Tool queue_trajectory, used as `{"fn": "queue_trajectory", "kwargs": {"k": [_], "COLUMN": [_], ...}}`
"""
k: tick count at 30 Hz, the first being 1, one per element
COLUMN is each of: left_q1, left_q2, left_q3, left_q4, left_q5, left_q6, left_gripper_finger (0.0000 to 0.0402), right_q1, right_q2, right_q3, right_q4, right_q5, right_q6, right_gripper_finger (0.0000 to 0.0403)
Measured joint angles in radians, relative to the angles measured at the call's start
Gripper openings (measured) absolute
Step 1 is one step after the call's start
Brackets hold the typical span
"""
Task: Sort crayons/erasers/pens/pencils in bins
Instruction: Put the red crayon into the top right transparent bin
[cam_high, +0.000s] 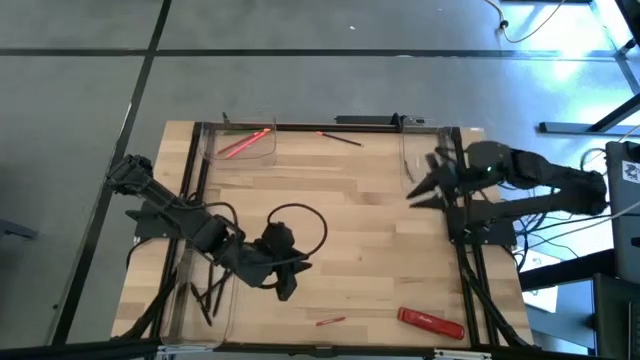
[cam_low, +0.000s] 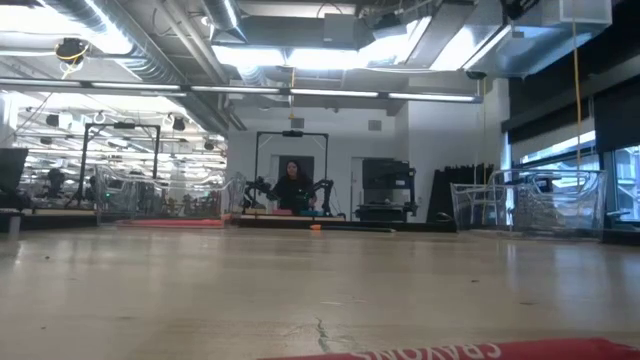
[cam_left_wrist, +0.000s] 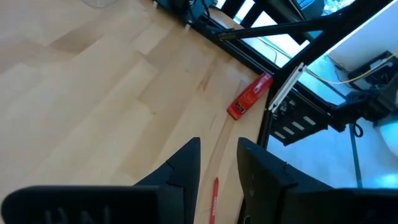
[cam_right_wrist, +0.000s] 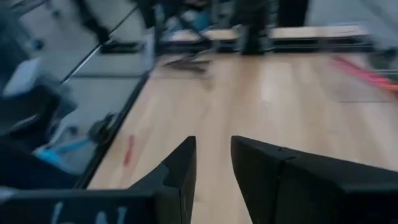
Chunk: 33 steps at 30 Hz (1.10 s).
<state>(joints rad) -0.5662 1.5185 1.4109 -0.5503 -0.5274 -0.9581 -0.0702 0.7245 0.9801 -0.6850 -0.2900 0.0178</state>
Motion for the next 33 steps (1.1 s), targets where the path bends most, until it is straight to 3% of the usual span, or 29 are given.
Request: {"fn": "queue_trajectory", "kwargs": {"k": [9, 17, 23, 33], "left_q1": [-0.015, -0.044, -0.061, -0.113], "left_q2": [0.0, 0.0, 0.0, 0.0], "left_q3": [0.0, 0.0, 0.0, 0.0], "left_q4": [-0.01, -0.046, -0.117, -0.213], "left_q5": [-0.004, -0.007, -0.008, -0.008], "left_q6": [0.0, -0.001, 0.0, 0.0], "left_gripper_finger": [0.0097, 0.0097, 0.0097, 0.0097], "right_q1": [0.337, 0.505, 0.551, 0.555], "right_q2": [0.228, 0.502, 0.699, 1.061], "right_q3": [-0.003, 0.075, 0.273, 0.691], "right_q4": [0.089, 0.119, -0.007, -0.271], "right_q5": [0.144, 0.226, 0.293, 0.315], "right_q6": [-0.058, -0.128, -0.099, 0.004], "right_gripper_finger": [0.0102, 0.0102, 0.0102, 0.0102]}}
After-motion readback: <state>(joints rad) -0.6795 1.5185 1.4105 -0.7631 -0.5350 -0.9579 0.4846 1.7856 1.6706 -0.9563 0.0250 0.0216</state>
